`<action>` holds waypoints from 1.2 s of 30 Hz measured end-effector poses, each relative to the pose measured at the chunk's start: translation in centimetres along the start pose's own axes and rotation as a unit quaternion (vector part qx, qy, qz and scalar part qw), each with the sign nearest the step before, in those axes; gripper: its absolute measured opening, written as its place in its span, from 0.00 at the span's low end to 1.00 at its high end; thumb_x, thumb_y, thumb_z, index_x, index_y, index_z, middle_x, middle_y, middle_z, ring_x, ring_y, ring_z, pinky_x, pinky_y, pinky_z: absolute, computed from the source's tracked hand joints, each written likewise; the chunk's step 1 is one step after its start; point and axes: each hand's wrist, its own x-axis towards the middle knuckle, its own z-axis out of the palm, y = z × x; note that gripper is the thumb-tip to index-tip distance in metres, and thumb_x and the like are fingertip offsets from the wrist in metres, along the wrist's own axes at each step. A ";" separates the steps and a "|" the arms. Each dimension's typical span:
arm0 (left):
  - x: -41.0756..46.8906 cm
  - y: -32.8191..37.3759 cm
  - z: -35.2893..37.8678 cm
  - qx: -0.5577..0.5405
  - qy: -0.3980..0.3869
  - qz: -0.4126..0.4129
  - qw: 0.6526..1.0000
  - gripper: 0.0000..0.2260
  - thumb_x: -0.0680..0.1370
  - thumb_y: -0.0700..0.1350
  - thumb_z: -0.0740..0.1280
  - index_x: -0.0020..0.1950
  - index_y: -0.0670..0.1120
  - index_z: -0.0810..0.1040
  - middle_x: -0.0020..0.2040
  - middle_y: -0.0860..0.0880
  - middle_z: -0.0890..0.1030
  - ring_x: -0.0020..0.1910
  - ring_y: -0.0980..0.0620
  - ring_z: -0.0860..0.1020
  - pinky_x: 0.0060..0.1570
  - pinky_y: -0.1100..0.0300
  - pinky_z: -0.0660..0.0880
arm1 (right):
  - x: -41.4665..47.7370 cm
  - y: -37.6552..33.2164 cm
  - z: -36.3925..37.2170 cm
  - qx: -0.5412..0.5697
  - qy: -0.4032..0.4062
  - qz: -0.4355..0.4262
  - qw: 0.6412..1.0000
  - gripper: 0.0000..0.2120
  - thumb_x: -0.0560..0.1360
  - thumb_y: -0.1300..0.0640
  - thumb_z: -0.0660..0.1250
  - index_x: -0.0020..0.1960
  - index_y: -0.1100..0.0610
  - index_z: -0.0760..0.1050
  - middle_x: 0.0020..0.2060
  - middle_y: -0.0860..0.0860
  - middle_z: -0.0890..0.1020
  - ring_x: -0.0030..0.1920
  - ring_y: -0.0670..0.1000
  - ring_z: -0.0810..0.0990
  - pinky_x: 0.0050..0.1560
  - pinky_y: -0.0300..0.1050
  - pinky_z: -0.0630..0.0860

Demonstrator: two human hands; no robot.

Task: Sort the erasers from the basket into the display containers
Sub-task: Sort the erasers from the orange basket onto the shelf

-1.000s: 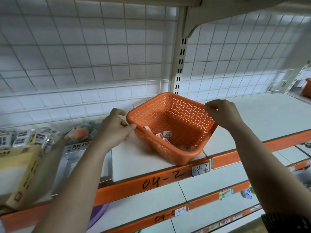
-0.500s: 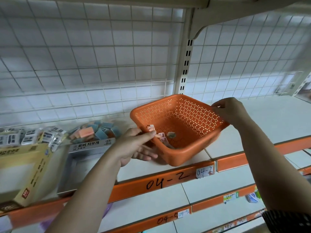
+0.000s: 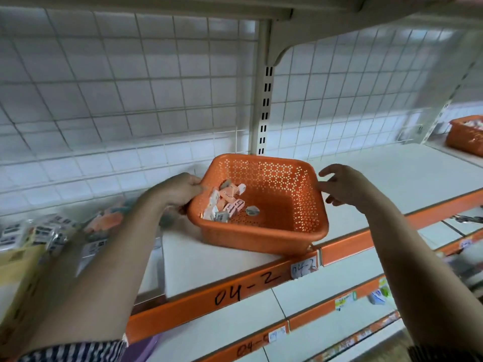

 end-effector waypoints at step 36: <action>-1.1 -1.5 3.1 0.221 0.298 0.018 0.928 0.22 0.85 0.49 0.49 0.49 0.37 0.78 0.46 0.37 0.81 0.49 0.39 0.78 0.47 0.52 0.69 | 1.8 -0.7 2.8 -0.233 0.107 -0.148 0.955 0.25 0.78 0.46 0.61 0.30 0.62 0.70 0.26 0.54 0.75 0.30 0.54 0.74 0.29 0.43 0.66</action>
